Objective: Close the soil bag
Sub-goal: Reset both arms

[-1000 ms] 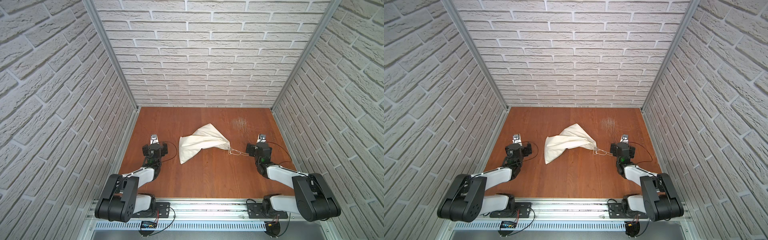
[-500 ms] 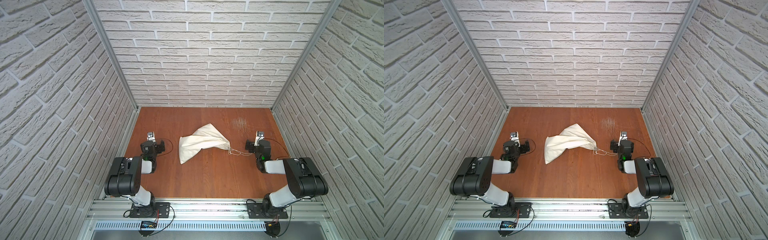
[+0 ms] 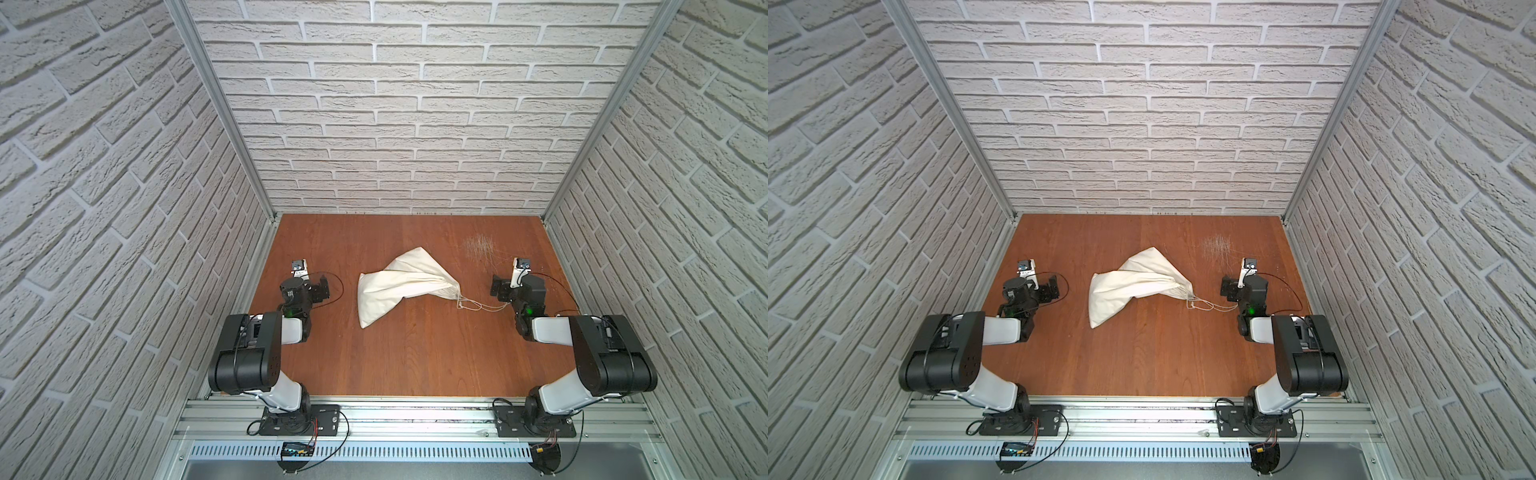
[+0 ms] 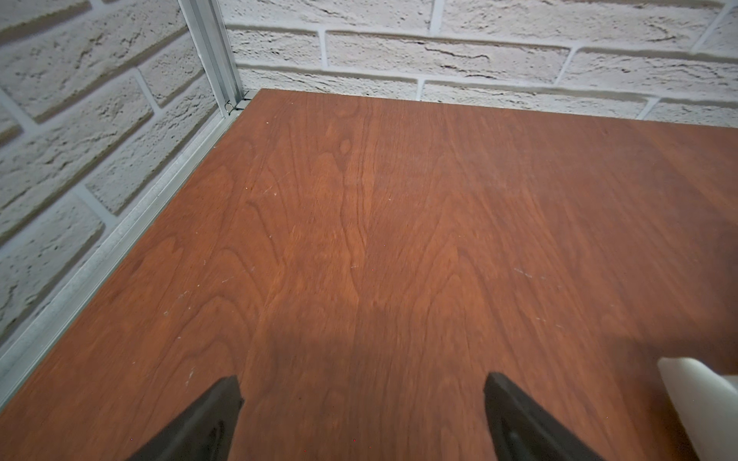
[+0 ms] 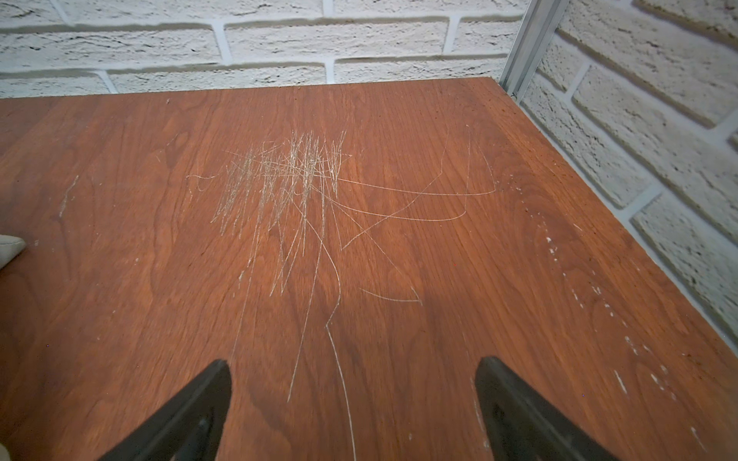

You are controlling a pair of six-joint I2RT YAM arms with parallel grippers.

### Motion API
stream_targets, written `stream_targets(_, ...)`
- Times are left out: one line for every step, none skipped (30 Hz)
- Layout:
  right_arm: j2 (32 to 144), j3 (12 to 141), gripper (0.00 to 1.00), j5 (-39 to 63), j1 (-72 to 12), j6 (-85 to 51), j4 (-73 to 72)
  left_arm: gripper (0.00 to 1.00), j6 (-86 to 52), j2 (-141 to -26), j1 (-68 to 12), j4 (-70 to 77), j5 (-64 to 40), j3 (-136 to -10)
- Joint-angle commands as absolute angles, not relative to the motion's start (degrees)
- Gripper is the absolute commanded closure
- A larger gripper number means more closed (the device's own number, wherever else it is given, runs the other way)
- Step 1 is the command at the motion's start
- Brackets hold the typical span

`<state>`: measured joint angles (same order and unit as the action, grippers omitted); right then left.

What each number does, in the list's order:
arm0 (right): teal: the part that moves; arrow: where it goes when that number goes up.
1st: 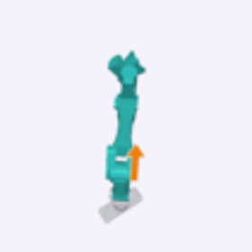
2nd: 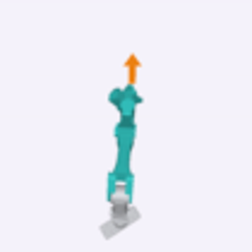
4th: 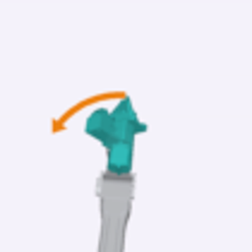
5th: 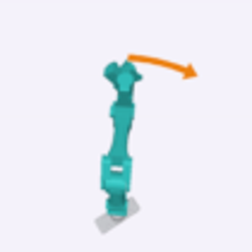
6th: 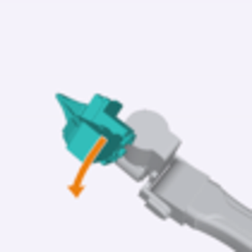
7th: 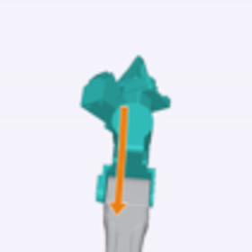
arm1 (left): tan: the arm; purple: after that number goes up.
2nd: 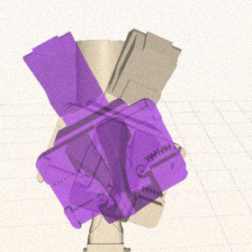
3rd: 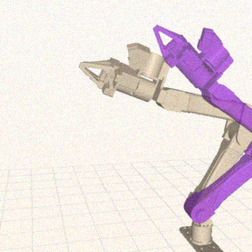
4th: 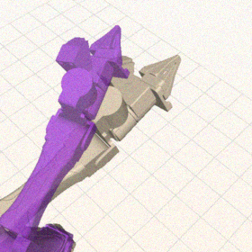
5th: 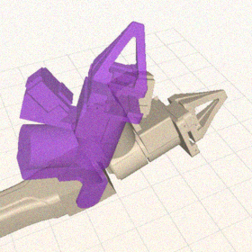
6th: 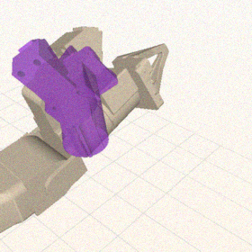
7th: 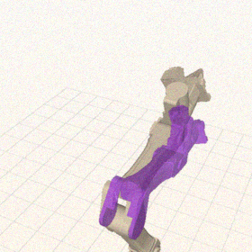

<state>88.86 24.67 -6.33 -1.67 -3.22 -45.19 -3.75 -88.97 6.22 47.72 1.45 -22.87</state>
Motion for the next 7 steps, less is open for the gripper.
stream_targets(88.4,24.7,0.01,-5.7,-1.8,-4.0,-46.0,0.02,-3.9,-88.7,5.8,48.6,1.0,-23.1)
stream_targets(88.3,24.7,0.01,-5.7,-1.8,-4.0,-46.0,0.02,-3.9,-88.7,5.8,48.4,1.0,-23.1)
stream_targets(88.3,24.7,0.01,-5.8,-1.8,-4.0,-46.0,0.02,-3.9,-88.7,5.8,48.4,1.0,-23.2)
stream_targets(88.3,24.7,0.01,-5.8,-1.8,-4.0,-46.0,0.02,-3.9,-88.7,5.8,48.4,1.1,-23.2)
stream_targets(88.3,24.7,0.01,-5.7,-1.8,-4.0,-46.0,0.02,-3.9,-88.7,5.8,48.5,1.1,-23.1)
stream_targets(88.3,24.6,0.01,-5.7,-1.8,-3.9,-46.0,0.02,-3.9,-88.7,5.8,48.5,1.0,-23.1)
stream_targets(88.2,24.5,0.01,-5.7,-1.8,-4.0,-46.1,0.02,-3.9,-88.7,5.8,48.6,1.1,-23.0)
